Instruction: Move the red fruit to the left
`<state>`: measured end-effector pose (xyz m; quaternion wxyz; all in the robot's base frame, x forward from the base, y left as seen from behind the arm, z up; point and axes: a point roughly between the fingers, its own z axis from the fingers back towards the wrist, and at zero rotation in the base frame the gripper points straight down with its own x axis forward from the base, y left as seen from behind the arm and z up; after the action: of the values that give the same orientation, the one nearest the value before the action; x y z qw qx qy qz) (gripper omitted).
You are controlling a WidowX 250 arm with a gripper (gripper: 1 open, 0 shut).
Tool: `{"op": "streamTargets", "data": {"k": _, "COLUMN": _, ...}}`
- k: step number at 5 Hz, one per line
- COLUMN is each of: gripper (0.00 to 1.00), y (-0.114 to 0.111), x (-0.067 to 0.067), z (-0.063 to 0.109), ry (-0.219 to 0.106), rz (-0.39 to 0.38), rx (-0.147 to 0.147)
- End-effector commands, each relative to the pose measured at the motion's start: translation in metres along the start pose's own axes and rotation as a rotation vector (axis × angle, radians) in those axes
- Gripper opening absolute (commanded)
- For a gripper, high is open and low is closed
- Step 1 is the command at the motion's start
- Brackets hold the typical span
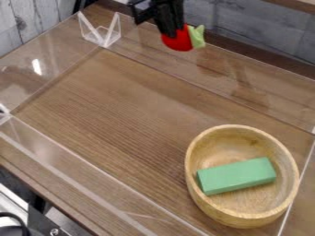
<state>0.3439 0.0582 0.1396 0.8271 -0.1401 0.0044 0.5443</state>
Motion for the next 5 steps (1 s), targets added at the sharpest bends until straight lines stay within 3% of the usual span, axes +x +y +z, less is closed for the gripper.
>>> {"op": "streamTargets", "data": {"k": 1, "gripper": 0.0, "y": 0.006, "x": 0.001, "z": 0.022, "ry": -0.059, "rz": -0.006, "rx": -0.051}}
{"op": "streamTargets", "data": {"k": 3, "gripper": 0.0, "y": 0.03, "x": 0.018, "z": 0.028, "ry": -0.093, "rz": 0.039, "rx": -0.05}}
{"op": "streamTargets", "data": {"k": 5, "gripper": 0.0, "y": 0.058, "x": 0.052, "z": 0.039, "ry": -0.131, "rz": 0.102, "rx": -0.049}}
